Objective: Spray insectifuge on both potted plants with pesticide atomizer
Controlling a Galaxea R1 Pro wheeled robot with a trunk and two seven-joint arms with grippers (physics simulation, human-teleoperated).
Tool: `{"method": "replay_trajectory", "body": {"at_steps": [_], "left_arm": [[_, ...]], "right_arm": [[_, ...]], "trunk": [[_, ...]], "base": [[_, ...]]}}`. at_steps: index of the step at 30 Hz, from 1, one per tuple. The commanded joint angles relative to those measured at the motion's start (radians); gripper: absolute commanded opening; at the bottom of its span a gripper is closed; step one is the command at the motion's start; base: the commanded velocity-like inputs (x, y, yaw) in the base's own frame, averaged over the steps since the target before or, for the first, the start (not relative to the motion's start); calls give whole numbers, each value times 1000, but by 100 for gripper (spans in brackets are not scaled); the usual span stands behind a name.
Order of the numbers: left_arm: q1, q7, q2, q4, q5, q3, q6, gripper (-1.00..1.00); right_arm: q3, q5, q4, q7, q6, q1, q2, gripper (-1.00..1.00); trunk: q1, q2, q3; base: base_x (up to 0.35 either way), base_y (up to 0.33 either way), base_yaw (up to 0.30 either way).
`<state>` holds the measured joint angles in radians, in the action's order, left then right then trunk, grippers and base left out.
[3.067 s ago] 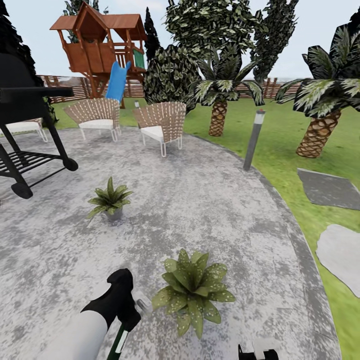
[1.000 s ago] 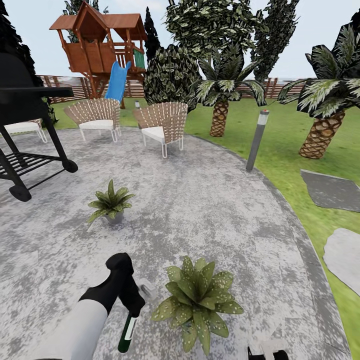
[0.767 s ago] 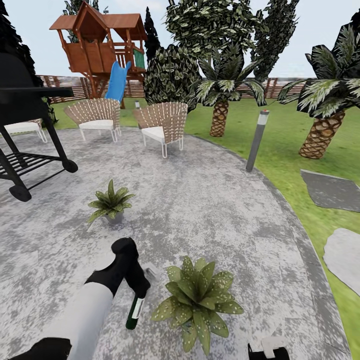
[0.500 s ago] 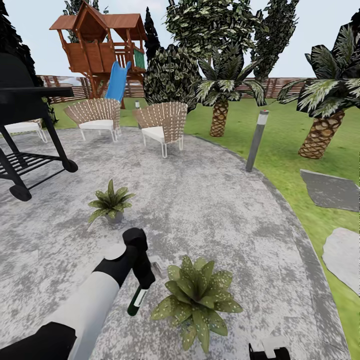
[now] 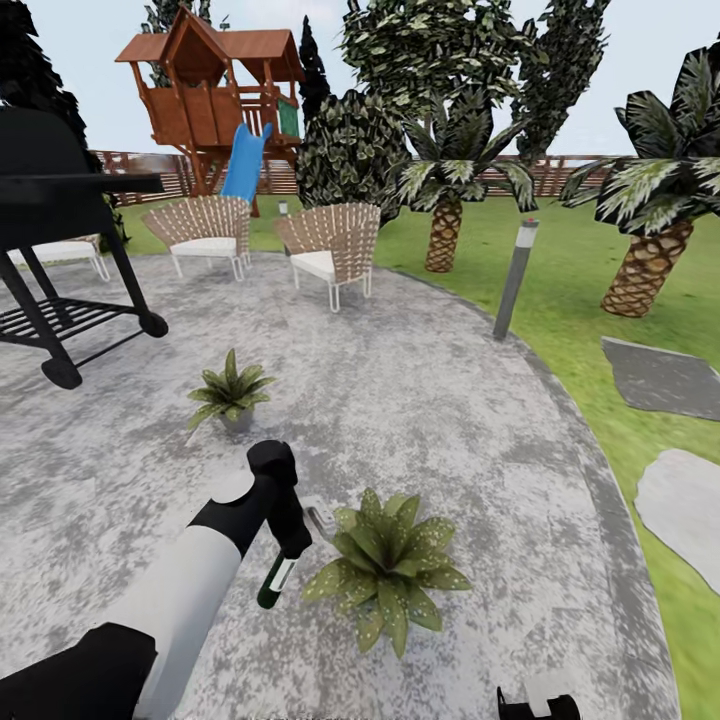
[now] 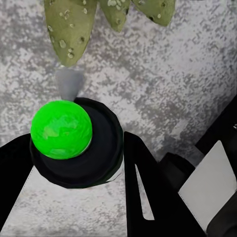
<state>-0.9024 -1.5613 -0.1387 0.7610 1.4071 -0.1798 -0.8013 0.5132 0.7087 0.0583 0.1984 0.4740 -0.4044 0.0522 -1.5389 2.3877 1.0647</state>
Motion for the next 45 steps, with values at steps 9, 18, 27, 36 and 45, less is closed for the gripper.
{"method": "replay_trajectory", "body": {"at_steps": [9, 18, 27, 36, 45], "left_arm": [[-23, -9, 1, -10, 8, -113, -19, -100], [-23, -9, 1, -8, 12, -130, -21, -100], [-26, -9, 1, -8, 13, -130, -21, -100], [-24, -9, 1, -8, 13, -130, -21, -100], [-21, -9, -1, -8, 12, -130, -19, -100]], "right_arm": [[6, 11, -2, 6, 3, -1, 0, 100], [7, 11, -2, 6, 3, -1, 0, 100], [6, 11, -2, 6, 3, -1, -2, 100], [7, 10, -2, 6, 3, -1, -2, 100], [5, 11, -2, 6, 3, -1, -4, 100]], "trunk": [[0, 0, 1], [0, 0, 1], [0, 0, 1], [0, 0, 1], [0, 0, 1]], "base": [[-1, -5, 139], [-58, -221, 1], [-190, -164, 137], [-27, -19, 174], [-228, -174, 2]]}}
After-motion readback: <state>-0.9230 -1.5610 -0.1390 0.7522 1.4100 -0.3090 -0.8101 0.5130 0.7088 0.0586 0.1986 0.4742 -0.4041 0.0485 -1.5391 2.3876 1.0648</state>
